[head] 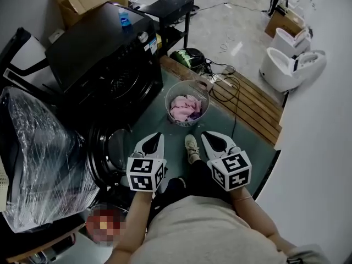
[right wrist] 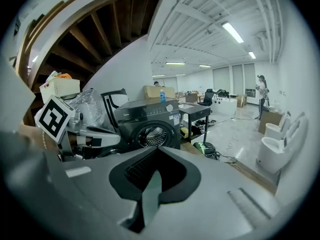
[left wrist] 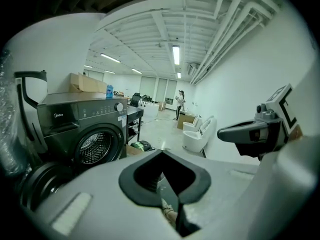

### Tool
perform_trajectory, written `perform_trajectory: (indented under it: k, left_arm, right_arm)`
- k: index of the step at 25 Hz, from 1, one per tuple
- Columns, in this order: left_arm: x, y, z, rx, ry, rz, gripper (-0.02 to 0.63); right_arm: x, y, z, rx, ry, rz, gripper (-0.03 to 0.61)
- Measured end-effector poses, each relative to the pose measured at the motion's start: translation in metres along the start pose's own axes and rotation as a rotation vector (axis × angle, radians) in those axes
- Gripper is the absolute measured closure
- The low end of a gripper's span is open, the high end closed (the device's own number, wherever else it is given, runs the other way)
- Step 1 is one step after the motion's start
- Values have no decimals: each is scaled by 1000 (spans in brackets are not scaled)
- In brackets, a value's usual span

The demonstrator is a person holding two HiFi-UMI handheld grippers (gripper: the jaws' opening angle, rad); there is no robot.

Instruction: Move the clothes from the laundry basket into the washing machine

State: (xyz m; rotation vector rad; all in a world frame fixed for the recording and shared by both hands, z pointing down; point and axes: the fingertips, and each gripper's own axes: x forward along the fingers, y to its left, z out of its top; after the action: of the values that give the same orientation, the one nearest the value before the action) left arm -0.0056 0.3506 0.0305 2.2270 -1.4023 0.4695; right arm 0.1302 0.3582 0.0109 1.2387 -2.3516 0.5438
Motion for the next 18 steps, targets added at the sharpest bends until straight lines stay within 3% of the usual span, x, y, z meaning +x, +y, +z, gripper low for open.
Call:
perform_trajectory:
  k: [10, 18]
  left_arm:
    - [115, 27, 64, -41, 20, 13, 614]
    - [190, 49, 79, -86, 90, 39, 614]
  right_arm:
    - [95, -90, 74, -39, 25, 104, 552]
    - [157, -144, 73, -30, 142, 163, 552]
